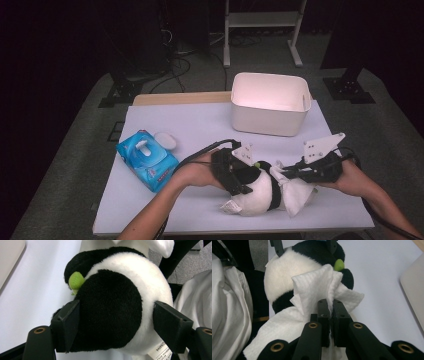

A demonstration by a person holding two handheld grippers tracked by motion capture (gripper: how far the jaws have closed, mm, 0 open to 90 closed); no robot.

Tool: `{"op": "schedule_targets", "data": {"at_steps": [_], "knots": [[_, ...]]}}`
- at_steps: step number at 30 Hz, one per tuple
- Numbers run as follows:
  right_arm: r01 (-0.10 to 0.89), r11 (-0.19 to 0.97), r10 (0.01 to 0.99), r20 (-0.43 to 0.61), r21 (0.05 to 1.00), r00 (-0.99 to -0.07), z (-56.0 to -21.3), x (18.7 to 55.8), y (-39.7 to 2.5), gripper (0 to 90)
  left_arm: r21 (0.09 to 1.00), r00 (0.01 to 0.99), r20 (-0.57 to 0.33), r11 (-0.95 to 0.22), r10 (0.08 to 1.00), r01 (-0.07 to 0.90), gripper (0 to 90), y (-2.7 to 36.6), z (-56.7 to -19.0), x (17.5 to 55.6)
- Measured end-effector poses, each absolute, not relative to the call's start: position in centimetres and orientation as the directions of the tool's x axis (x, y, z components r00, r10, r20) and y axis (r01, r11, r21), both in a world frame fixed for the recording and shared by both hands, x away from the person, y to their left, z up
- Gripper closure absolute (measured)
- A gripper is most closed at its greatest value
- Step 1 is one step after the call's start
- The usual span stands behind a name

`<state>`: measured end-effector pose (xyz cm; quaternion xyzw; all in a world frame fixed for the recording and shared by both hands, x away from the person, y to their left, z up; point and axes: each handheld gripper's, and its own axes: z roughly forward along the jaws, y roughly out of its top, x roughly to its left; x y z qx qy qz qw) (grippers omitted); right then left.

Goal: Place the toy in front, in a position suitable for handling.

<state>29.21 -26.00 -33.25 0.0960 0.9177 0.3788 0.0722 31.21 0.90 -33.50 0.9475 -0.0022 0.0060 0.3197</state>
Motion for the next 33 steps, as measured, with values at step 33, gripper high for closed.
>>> {"op": "schedule_targets", "data": {"at_steps": [33], "knots": [[0.227,0.64,0.361,-0.027,0.734,-0.932,-33.8,28.1,-31.6,84.5,0.596,1.0,0.029,-0.803,0.004,-0.015,24.7,0.4,-33.5,31.3]]}}
